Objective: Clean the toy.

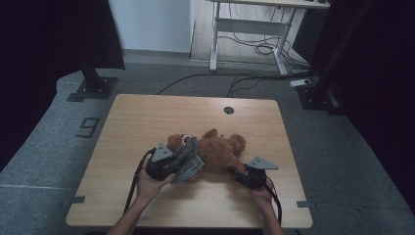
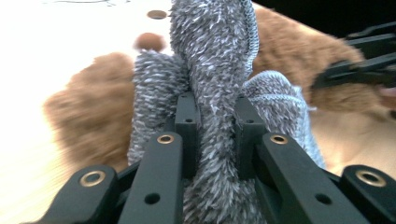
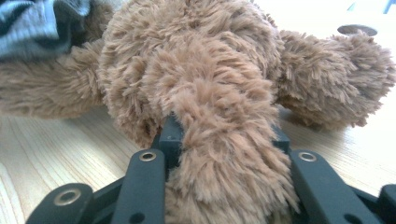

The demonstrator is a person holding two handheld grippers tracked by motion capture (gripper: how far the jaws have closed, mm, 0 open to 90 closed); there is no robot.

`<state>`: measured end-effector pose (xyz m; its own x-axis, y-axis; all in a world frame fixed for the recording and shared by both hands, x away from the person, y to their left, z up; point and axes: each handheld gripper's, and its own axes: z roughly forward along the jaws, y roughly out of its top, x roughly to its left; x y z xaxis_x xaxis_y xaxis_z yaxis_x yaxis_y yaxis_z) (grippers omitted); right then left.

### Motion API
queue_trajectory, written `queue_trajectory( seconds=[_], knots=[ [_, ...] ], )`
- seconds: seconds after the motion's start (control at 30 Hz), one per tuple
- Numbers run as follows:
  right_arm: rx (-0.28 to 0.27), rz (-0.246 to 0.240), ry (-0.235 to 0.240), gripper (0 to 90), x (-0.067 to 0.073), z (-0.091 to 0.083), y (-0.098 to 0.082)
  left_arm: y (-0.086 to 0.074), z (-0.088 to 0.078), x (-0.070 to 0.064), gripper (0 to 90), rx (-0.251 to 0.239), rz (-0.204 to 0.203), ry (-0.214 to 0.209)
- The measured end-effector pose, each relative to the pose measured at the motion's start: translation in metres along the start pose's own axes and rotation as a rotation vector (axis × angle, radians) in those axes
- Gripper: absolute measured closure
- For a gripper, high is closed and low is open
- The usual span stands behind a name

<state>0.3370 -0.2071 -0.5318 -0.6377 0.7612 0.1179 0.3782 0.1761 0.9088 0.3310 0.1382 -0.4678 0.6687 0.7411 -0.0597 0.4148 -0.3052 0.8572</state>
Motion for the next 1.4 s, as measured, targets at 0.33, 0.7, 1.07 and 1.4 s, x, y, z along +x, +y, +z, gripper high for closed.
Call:
queue_trajectory(
  seconds=[0.33,0.7,1.07,1.4],
  knots=[
    [-0.005,0.006,0.002,62.7,-0.001,0.0,-0.001,-0.006,-0.019,0.026,75.9,-0.017,-0.07,0.029],
    [-0.009,0.012,0.0,62.2,0.0,0.001,-0.001,0.057,0.011,-0.056,75.8,-0.053,0.054,-0.176],
    [-0.007,0.006,0.003,62.1,0.0,0.0,-0.002,0.041,0.075,-0.099,75.5,0.073,0.11,-0.185],
    [-0.008,0.01,0.008,62.1,0.0,0.0,-0.003,0.018,0.06,-0.071,75.4,0.056,0.06,-0.141]
  ],
)
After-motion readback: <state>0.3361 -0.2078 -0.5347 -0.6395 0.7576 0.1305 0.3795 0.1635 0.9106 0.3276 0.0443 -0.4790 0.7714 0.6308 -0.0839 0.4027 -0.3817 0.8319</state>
